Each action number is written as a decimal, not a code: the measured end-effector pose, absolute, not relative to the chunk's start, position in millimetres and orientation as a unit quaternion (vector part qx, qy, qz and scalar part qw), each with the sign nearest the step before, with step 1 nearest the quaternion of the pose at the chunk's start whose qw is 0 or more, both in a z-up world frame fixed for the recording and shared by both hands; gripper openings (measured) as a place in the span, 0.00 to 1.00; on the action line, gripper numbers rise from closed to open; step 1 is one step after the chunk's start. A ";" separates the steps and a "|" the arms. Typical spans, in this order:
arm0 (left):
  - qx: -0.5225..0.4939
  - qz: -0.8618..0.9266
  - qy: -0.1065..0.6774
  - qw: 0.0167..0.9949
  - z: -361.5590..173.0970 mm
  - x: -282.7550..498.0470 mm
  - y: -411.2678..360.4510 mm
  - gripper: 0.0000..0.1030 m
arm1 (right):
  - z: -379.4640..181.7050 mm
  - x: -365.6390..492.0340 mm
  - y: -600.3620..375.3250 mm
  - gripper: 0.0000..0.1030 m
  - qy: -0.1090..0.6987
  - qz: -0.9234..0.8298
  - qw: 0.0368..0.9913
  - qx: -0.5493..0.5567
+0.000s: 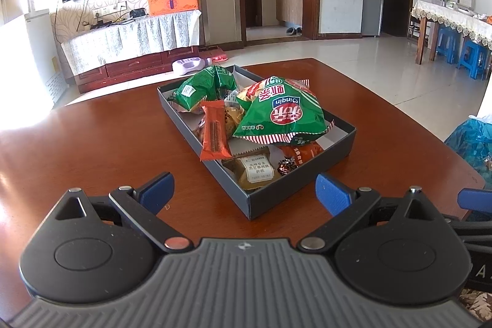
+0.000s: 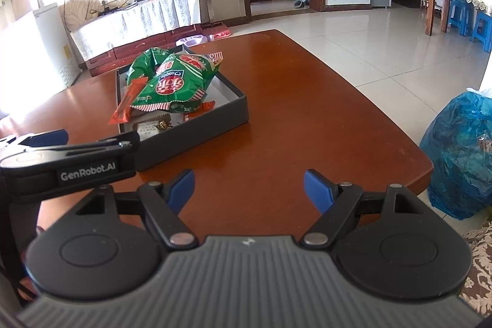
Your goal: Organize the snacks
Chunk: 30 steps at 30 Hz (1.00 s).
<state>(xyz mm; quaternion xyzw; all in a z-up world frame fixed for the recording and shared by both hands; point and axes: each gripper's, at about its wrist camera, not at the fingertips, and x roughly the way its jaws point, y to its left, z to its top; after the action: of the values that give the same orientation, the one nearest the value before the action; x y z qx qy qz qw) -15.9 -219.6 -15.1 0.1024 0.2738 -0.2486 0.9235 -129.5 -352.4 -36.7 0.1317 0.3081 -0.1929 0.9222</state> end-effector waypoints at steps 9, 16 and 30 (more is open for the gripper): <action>0.102 -0.251 0.274 0.923 -15.3 -15.3 -219.8 0.97 | -37.5 -129.2 -352.2 0.78 0.311 -0.190 0.922 0.132; 0.101 -0.252 0.274 0.923 -16.0 -15.4 -220.3 0.97 | -37.9 -128.2 -353.0 0.78 0.313 -0.189 0.921 0.134; 0.104 -0.253 0.277 0.921 -16.8 -14.5 -221.3 0.97 | -39.1 -127.6 -354.1 0.78 0.314 -0.187 0.921 0.136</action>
<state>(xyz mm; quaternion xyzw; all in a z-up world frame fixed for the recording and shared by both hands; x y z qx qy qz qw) -14.5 -221.3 -16.8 0.1040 0.2766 -0.2530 0.9213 -127.6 -354.1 -39.1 0.1364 0.3137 -0.1874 0.9208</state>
